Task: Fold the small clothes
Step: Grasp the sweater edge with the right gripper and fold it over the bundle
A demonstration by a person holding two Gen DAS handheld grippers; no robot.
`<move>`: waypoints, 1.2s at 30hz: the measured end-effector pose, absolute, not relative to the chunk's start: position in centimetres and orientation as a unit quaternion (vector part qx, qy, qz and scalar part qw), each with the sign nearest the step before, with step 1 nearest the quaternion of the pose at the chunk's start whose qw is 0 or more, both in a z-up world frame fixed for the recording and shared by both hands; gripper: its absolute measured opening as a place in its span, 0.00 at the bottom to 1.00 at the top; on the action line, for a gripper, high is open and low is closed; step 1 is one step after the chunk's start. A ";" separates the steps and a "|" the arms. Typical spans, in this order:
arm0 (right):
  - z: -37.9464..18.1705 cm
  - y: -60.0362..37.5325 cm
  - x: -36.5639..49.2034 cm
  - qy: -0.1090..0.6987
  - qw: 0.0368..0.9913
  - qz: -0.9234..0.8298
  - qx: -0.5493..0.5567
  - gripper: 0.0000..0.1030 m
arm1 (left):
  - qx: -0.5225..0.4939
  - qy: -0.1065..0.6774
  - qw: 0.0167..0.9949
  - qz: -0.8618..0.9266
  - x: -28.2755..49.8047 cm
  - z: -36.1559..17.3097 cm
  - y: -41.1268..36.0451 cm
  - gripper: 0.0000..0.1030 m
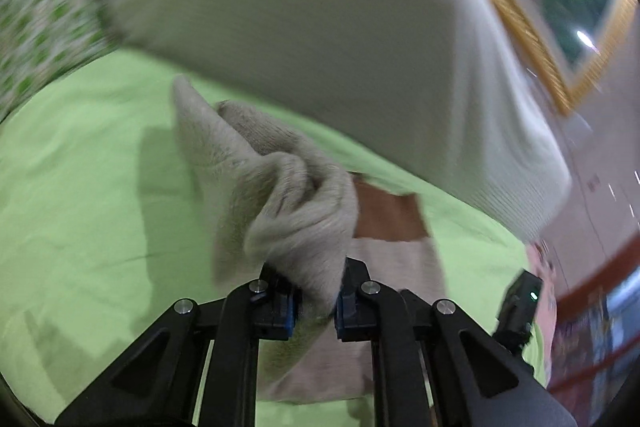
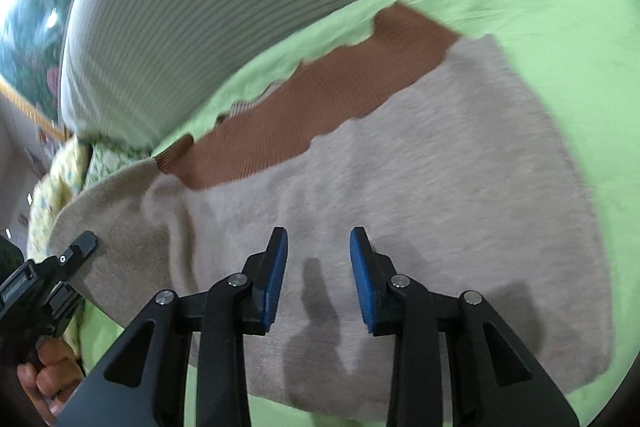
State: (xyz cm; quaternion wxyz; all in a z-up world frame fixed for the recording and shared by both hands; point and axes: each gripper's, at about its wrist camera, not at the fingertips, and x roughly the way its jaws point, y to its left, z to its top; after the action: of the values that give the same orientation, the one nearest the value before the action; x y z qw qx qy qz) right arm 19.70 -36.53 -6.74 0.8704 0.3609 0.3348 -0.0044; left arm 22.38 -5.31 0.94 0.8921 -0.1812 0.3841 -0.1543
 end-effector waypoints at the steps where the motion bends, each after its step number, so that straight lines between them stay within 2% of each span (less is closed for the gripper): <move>1: -6.6 -37.4 18.9 0.326 0.870 -0.012 0.371 0.33 | -0.166 0.380 0.893 -0.175 22.4 1.3 -7.0 0.07; 6: -6.9 -40.6 16.0 0.302 0.865 -0.033 0.400 0.33 | -0.097 0.386 0.877 -0.269 21.8 0.5 -14.9 0.07; 12: -7.9 -42.4 14.5 0.296 0.849 -0.037 0.436 0.33 | 0.014 0.454 0.834 -0.313 20.4 -5.9 -21.2 0.12; 15: -7.7 -41.8 15.2 0.303 0.848 -0.018 0.435 0.34 | 0.040 0.471 0.825 -0.310 19.2 -7.4 -20.5 0.24; 16: -7.6 -41.6 15.6 0.305 0.848 -0.009 0.434 0.35 | 0.035 0.472 0.824 -0.310 18.8 -7.3 -20.0 0.35; 17: -7.4 -41.3 16.0 0.308 0.849 -0.002 0.430 0.40 | 0.031 0.472 0.825 -0.309 18.5 -7.1 -19.5 0.47; 18: -7.3 -41.1 16.2 0.310 0.849 0.005 0.428 0.48 | 0.028 0.470 0.828 -0.304 17.8 -6.7 -18.9 0.53; 19: -7.1 -40.9 16.7 0.312 0.848 0.016 0.427 0.51 | 0.028 0.466 0.835 -0.290 17.4 -6.3 -18.0 0.63; 20: -7.1 -40.7 17.1 0.314 0.848 0.024 0.426 0.54 | 0.030 0.462 0.842 -0.278 17.1 -6.1 -17.2 0.65; 24: -6.6 -39.9 19.4 0.338 0.849 0.055 0.402 0.56 | 0.046 0.459 0.859 -0.221 15.7 -6.3 -14.1 0.69; 29: -6.4 -39.3 22.7 0.368 0.847 0.079 0.374 0.59 | 0.055 0.482 0.859 -0.165 16.1 -9.1 -11.7 0.69; 36: -6.6 -38.2 26.7 0.401 0.842 0.107 0.345 0.62 | 0.015 0.507 0.855 -0.109 18.3 -11.4 -10.6 0.69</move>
State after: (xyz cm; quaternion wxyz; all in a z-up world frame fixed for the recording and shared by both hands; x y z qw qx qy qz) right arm 26.69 -38.20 -6.55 0.8418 0.3452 0.4010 0.1074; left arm 18.27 -10.62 -11.41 0.8546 0.0153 0.5074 -0.1093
